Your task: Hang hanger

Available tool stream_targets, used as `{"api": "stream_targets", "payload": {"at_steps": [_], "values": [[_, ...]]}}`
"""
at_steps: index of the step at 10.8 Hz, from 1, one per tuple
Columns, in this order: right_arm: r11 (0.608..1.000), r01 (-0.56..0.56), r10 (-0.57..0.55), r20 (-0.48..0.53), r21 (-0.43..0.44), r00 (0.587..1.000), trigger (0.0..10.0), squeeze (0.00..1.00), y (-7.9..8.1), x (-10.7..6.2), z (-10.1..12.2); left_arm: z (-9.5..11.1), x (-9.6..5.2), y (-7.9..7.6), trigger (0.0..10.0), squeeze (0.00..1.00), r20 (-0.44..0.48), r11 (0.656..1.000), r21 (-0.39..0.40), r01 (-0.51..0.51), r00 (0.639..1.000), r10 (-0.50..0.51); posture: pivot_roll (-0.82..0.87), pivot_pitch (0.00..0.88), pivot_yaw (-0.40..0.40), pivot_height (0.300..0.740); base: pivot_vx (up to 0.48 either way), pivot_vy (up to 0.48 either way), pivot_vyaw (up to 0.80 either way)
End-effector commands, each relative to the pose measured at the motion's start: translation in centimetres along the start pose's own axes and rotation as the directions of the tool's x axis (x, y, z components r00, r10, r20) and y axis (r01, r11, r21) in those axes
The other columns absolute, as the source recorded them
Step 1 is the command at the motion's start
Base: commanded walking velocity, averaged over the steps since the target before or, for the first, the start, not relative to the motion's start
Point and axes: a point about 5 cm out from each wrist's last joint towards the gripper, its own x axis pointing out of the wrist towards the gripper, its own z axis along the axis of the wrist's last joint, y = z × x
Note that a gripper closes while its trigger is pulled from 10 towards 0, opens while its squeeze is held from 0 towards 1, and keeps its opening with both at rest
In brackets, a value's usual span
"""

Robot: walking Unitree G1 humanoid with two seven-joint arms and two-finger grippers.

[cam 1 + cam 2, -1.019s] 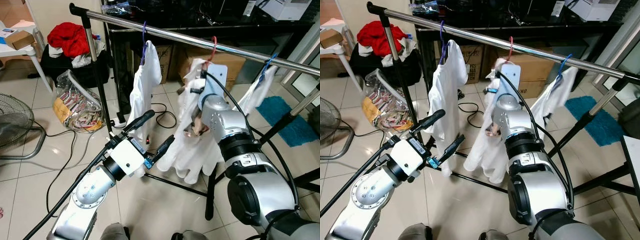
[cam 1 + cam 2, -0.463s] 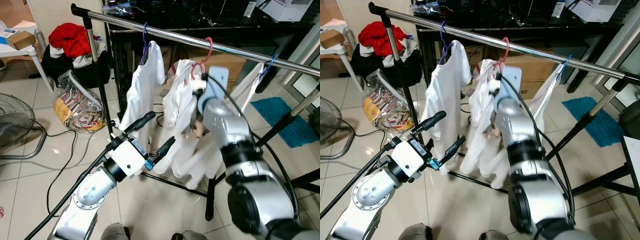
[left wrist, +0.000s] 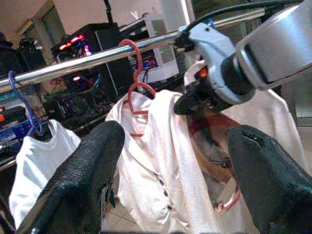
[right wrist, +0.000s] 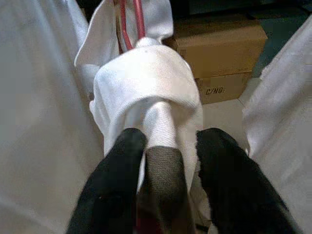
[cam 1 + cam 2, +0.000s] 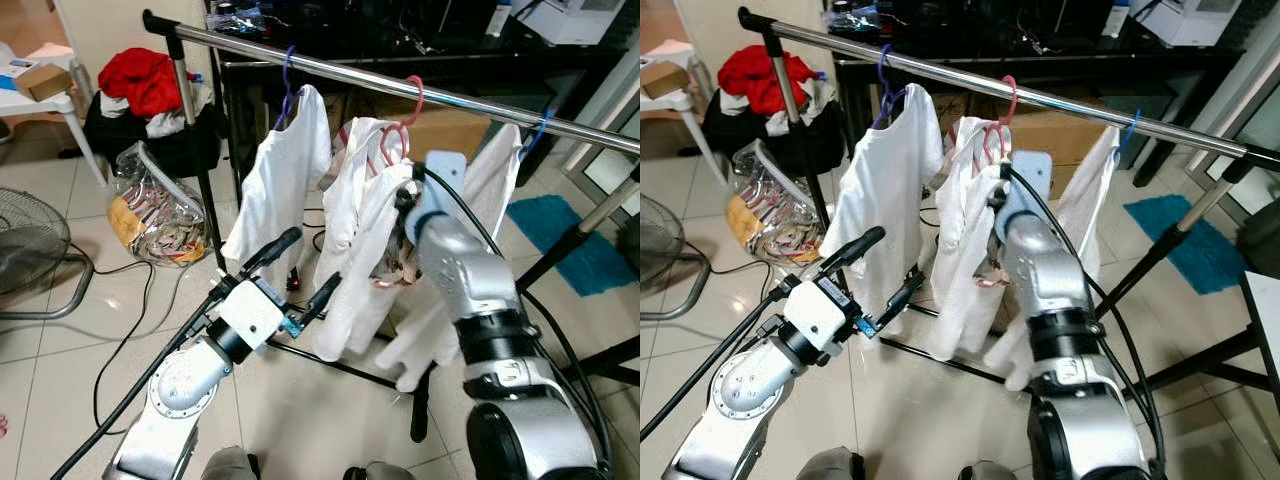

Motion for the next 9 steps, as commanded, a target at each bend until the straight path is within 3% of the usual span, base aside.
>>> {"api": "stream_targets", "payload": {"at_steps": [1, 2, 3, 4, 6, 7, 9], "values": [[1.000, -0.008, 0.008, 0.010, -0.015, 1.000, 10.0, 0.77, -0.3, -0.3, 0.2, -0.1, 0.2, 0.1, 10.0, 0.00, 0.006, 1.000, -0.009, -0.013, 1.000, 0.013, 0.04, 0.038, -0.062, 0.740, 0.000, 0.000, 0.00], [0.996, -0.034, 0.039, 0.059, -0.080, 0.997, 10.0, 0.00, -0.5, -0.7, 0.4, -0.6, 0.1, 0.2, 10.0, 0.00, 0.001, 0.998, -0.039, -0.048, 0.999, 0.048, 0.03, 0.032, -0.059, 0.740, 0.000, 0.000, 0.00], [0.989, -0.053, 0.065, 0.087, -0.137, 0.994, 10.0, 0.00, -0.7, -1.2, 0.3, -0.9, 0.1, 0.3, 10.0, 0.00, 0.000, 0.994, -0.062, -0.089, 0.996, 0.089, 0.03, 0.026, -0.056, 0.740, 0.000, 0.000, 0.00], [0.993, -0.110, 0.113, 0.048, -0.052, 0.992, 10.0, 0.00, -1.3, -1.7, -0.9, -1.4, 0.1, 0.4, 10.0, 0.00, -0.005, 0.986, -0.093, -0.141, 0.990, 0.141, 0.03, 0.019, -0.053, 0.740, 0.000, 0.000, 0.00], [0.991, -0.130, 0.132, 0.087, -0.020, 0.987, 10.0, 0.00, -2.3, -2.4, -1.3, -2.0, 0.0, 0.2, 10.0, 0.00, -0.018, 0.982, -0.098, -0.161, 0.987, 0.160, 0.03, 0.000, -0.047, 0.740, 0.000, 0.000, 0.00], [0.981, -0.182, 0.169, 0.178, 0.060, 0.969, 10.0, 0.00, -2.6, -2.9, -0.8, -2.3, 0.1, 0.4, 10.0, 0.00, -0.022, 0.972, -0.114, -0.207, 0.978, 0.206, 0.02, 0.000, -0.043, 0.740, 0.000, 0.000, 0.00], [0.968, -0.248, 0.224, 0.296, 0.044, 0.928, 10.0, 0.00, -3.1, -3.7, -0.7, -2.6, 0.2, 1.1, 10.0, 0.00, -0.031, 0.944, -0.163, -0.287, 0.958, 0.286, 0.01, 0.000, -0.041, 0.740, 0.000, 0.000, 0.00]]}}
